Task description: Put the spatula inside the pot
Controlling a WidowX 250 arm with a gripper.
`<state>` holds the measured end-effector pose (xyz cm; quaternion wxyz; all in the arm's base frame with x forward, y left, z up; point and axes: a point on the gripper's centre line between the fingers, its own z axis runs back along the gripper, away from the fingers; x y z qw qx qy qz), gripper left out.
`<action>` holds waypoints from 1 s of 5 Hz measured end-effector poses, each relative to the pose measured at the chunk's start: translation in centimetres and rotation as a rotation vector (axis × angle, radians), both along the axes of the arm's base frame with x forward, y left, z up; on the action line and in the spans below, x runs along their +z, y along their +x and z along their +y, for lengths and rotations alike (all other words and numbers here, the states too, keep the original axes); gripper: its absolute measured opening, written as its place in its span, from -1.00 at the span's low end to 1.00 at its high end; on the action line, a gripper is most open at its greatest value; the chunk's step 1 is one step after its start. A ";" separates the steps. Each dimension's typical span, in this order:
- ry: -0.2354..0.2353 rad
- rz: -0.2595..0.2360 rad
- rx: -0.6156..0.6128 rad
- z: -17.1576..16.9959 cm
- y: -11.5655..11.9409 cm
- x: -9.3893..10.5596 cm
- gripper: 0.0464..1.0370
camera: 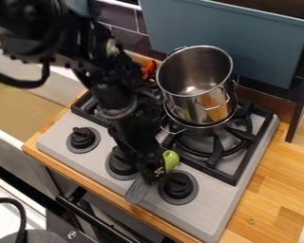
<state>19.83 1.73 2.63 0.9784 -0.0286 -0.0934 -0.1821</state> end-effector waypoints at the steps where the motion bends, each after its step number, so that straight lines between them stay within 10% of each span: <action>1: -0.039 -0.007 0.016 -0.3 0.2 0.1 0.92; 5: 0.012 -0.073 -0.011 -1.1 -0.1 -0.9 0.92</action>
